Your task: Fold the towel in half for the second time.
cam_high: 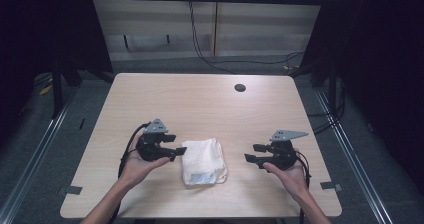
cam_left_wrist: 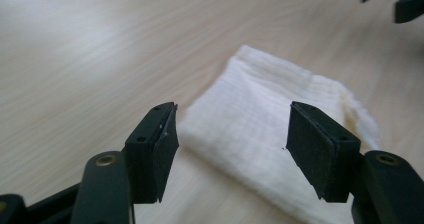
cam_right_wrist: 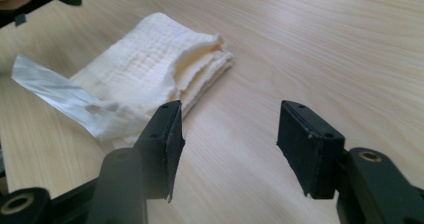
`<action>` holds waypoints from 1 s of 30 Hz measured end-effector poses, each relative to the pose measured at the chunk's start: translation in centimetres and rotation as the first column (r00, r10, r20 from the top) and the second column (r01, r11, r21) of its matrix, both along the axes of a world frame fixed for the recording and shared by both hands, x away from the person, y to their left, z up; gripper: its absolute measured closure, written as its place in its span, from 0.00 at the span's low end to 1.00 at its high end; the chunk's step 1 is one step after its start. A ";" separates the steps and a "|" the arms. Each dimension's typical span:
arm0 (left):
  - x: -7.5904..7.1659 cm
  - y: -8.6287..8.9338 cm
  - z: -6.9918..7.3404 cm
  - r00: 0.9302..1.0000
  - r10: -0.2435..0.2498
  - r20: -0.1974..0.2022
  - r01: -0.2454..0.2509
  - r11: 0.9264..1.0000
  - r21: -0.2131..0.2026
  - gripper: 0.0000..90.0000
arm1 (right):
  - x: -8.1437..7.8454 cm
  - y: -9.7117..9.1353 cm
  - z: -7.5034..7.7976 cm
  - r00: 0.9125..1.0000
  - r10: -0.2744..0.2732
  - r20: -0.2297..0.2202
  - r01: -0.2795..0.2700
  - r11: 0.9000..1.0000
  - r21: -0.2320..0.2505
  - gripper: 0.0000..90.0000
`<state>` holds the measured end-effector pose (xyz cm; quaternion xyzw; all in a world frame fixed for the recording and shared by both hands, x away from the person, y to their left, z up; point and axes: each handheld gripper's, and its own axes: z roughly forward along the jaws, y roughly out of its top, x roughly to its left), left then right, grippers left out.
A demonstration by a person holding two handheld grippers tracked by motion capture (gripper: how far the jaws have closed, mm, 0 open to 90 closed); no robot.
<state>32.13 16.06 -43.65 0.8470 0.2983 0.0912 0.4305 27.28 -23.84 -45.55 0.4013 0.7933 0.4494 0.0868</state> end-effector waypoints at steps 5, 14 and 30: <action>-0.7 3.0 -0.7 0.999 0.030 -0.036 -0.030 1.000 -0.009 0.39 | -0.9 -1.8 0.4 0.999 -0.044 0.011 0.044 0.999 0.002 0.48; -2.9 7.0 -1.2 0.995 0.084 -0.056 -0.084 0.996 -0.004 0.38 | -2.7 -4.6 -0.6 0.994 -0.114 0.004 0.114 0.993 0.015 0.47; -6.1 11.0 -3.0 0.979 0.194 -0.063 -0.197 0.980 -0.030 0.35 | -5.9 -8.9 -0.9 0.964 -0.260 0.060 0.258 0.965 0.043 0.42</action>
